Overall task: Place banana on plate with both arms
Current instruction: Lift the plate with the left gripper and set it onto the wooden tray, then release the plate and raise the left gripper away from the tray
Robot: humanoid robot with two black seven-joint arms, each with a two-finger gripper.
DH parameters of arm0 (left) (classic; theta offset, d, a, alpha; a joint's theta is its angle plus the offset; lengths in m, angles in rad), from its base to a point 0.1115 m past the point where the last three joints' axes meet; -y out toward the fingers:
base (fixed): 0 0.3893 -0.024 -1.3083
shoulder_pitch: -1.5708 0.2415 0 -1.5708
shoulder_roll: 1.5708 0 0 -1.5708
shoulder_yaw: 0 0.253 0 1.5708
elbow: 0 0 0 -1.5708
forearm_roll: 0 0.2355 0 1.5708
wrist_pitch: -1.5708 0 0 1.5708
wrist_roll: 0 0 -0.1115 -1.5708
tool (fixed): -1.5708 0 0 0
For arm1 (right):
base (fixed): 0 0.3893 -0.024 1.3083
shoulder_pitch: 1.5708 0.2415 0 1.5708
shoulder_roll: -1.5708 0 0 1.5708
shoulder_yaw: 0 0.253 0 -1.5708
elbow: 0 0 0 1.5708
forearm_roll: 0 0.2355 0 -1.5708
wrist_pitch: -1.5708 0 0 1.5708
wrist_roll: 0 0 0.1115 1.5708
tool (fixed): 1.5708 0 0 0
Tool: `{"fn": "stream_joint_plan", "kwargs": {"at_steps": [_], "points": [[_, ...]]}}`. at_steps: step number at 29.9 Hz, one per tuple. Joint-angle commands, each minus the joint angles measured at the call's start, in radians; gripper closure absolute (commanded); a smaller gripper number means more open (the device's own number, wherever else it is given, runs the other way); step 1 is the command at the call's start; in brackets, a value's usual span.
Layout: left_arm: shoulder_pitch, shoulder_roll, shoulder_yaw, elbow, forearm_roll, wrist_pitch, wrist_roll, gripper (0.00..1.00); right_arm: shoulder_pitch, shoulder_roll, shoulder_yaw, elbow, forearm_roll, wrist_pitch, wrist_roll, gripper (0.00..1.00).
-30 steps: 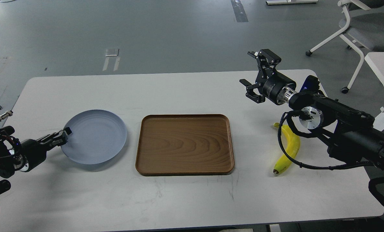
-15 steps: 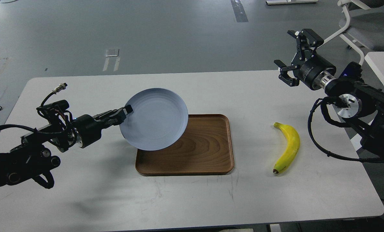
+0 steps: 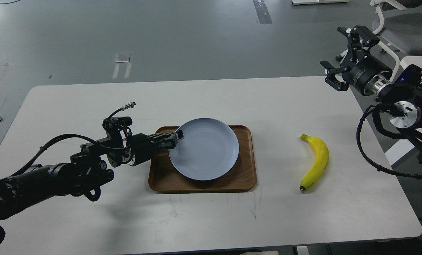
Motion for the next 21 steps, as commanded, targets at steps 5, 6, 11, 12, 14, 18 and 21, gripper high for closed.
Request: {"fn": "stream_joint_plan", "kwargs": {"at_steps": [5,6,11,12,14,18,21], "points": [[0.002,-0.002,-0.004,-0.008,0.002,-0.02,0.0,1.0,-0.008,0.002,0.013,0.0,-0.001,0.0,0.0,0.01],[0.001,-0.004,-0.004,-0.009,0.0,-0.02,0.0,0.96,-0.008,0.003,0.013,0.0,-0.001,0.0,0.0,0.01],[-0.01,-0.01,-0.016,-0.009,-0.016,-0.02,0.0,0.23,-0.01,0.004,0.013,-0.003,-0.001,0.0,0.0,0.01],[-0.01,-0.012,-0.016,-0.009,-0.018,-0.02,0.0,0.22,-0.008,0.004,0.013,-0.003,-0.001,0.0,0.0,0.01],[-0.013,-0.028,-0.019,-0.009,-0.018,-0.02,0.0,0.17,-0.008,0.002,0.013,-0.003,-0.001,0.0,0.0,0.01],[-0.013,-0.025,-0.045,-0.009,-0.072,-0.021,0.0,0.03,-0.01,0.0,0.01,-0.003,-0.005,0.0,0.0,0.01],[-0.015,-0.013,-0.094,-0.008,-0.191,-0.021,0.0,0.02,-0.008,-0.001,-0.003,0.002,-0.018,0.002,0.0,0.01]]}}
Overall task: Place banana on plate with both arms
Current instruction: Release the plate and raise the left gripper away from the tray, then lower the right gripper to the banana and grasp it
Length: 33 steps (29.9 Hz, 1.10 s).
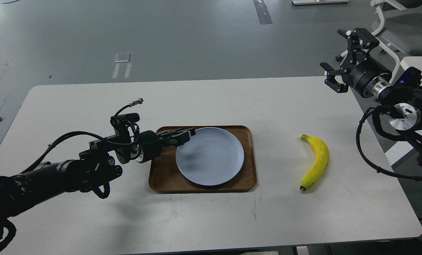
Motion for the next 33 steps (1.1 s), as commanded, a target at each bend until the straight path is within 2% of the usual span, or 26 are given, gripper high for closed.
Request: {"fn": "stream_joint_plan", "kwargs": {"at_steps": [1,3,6,8,9,10,11,12,13,14,16,18,20,22,25,28,31,33], "points": [[-0.003,0.023,-0.076,0.002,-0.192,-0.002,0.0,0.02,0.003,-0.005,-0.017,0.004,-0.02,0.003,0.002,0.01],[-0.019,0.047,-0.115,0.003,-0.335,-0.016,0.0,0.02,0.004,-0.023,-0.027,0.006,-0.057,0.003,0.002,0.01],[-0.097,0.055,-0.132,0.012,-0.498,-0.092,0.0,0.02,0.007,-0.067,-0.045,0.023,-0.204,0.002,0.003,0.02],[-0.126,0.062,-0.19,0.017,-0.682,-0.231,0.0,0.02,0.007,-0.13,-0.062,0.094,-0.43,-0.024,0.002,0.02],[-0.126,0.066,-0.214,0.018,-0.733,-0.263,0.0,0.02,0.006,-0.155,-0.071,0.122,-0.498,-0.04,0.002,0.02],[-0.126,0.067,-0.263,0.024,-0.818,-0.301,0.071,0.02,0.007,-0.21,-0.105,0.189,-0.655,-0.07,-0.005,0.02],[-0.126,0.067,-0.264,0.025,-0.819,-0.301,0.072,0.02,0.007,-0.21,-0.105,0.19,-0.657,-0.07,-0.005,0.02],[-0.123,0.067,-0.309,0.038,-0.871,-0.306,0.17,0.02,0.015,-0.266,-0.157,0.258,-0.819,-0.093,-0.014,0.02],[-0.118,0.056,-0.342,0.055,-0.894,-0.306,0.246,0.02,0.029,-0.314,-0.2,0.321,-0.952,-0.11,-0.029,0.02],[-0.112,0.055,-0.353,0.063,-0.9,-0.31,0.268,0.02,0.038,-0.334,-0.221,0.349,-0.997,-0.116,-0.04,0.02],[-0.097,0.052,-0.366,0.072,-0.9,-0.304,0.265,0.02,0.052,-0.42,-0.287,0.44,-1.069,-0.12,-0.086,0.02],[-0.097,0.05,-0.368,0.075,-0.902,-0.312,0.268,0.02,0.052,-0.448,-0.313,0.472,-1.077,-0.12,-0.098,0.02],[-0.097,0.05,-0.371,0.077,-0.911,-0.326,0.272,0.02,0.046,-0.463,-0.353,0.506,-1.083,-0.124,-0.133,0.03],[-0.094,0.041,-0.382,0.078,-0.917,-0.343,0.266,0.02,0.029,-0.463,-0.425,0.518,-1.097,-0.152,-0.208,0.05],[-0.071,0.01,-0.402,0.078,-0.92,-0.33,0.262,0.02,0.016,-0.459,-0.476,0.515,-1.129,-0.214,-0.224,0.07],[-0.057,0.001,-0.432,0.075,-0.92,-0.329,0.262,0.02,0.012,-0.448,-0.493,0.518,-1.132,-0.235,-0.23,0.08],[-0.048,0.003,-0.465,0.074,-0.922,-0.34,0.265,0.02,0.003,-0.413,-0.496,0.515,-1.132,-0.258,-0.23,0.13],[-0.036,0.009,-0.515,0.066,-0.931,-0.346,0.269,0.02,-0.011,-0.376,-0.501,0.515,-1.128,-0.308,-0.229,0.17]]}}
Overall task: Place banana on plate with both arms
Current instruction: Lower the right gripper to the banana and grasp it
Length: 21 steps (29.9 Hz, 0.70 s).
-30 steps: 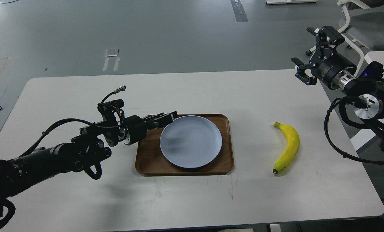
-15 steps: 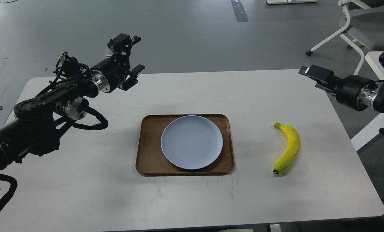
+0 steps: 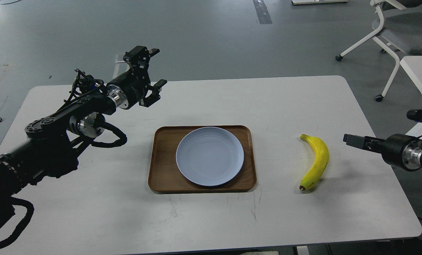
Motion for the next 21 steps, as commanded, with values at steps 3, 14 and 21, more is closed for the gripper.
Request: {"fn": "stream_joint_plan", "kwargs": {"at_steps": [3,14,21], "points": [[0.02,0.011,-0.08,-0.008,-0.014,-0.018,0.007,0.02,-0.04,0.084,-0.007,-0.007,0.001,-0.079,0.001,0.17],[0.037,0.014,-0.08,-0.008,-0.014,-0.021,0.002,0.02,-0.06,0.136,-0.07,-0.044,-0.004,-0.076,0.001,0.17],[0.04,0.014,-0.081,-0.008,-0.015,-0.014,-0.001,0.02,-0.047,0.173,-0.067,-0.056,-0.002,-0.08,0.001,0.24]]}}
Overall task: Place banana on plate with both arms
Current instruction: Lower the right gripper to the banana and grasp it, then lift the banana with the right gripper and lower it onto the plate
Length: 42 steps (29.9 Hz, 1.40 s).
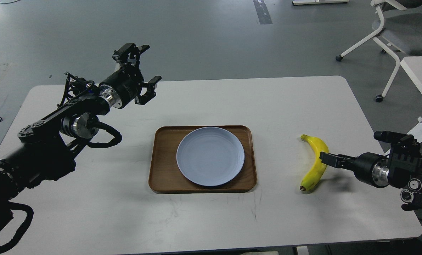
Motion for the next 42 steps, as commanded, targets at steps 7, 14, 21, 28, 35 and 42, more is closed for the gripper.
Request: {"fn": "stream_joint_plan", "kwargs": {"at_steps": [7,14,21,28,35,42], "points": [[0.006,0.003,-0.001,0.0,0.001,0.002,-0.001,0.02,0.05,0.027,-0.001,-0.008,0.003,-0.003,0.001,0.25],[0.006,0.0,-0.001,0.0,0.001,-0.003,-0.001,0.02,0.049,0.048,-0.079,-0.012,0.001,-0.001,0.0,0.36],[0.01,0.0,0.0,0.0,0.002,-0.001,-0.001,0.02,0.056,0.065,-0.088,-0.028,0.001,-0.032,0.0,0.87],[0.01,-0.003,0.003,0.0,0.002,0.005,-0.001,0.02,0.107,0.065,-0.085,-0.04,0.02,-0.103,0.032,1.0],[0.008,-0.005,0.003,0.0,0.002,0.006,0.001,0.02,0.266,0.146,-0.105,-0.048,0.0,-0.084,0.205,1.0],[0.006,-0.003,0.0,0.0,0.001,0.0,0.001,0.02,0.509,0.355,-0.349,-0.167,-0.066,-0.064,0.336,1.0]]}}
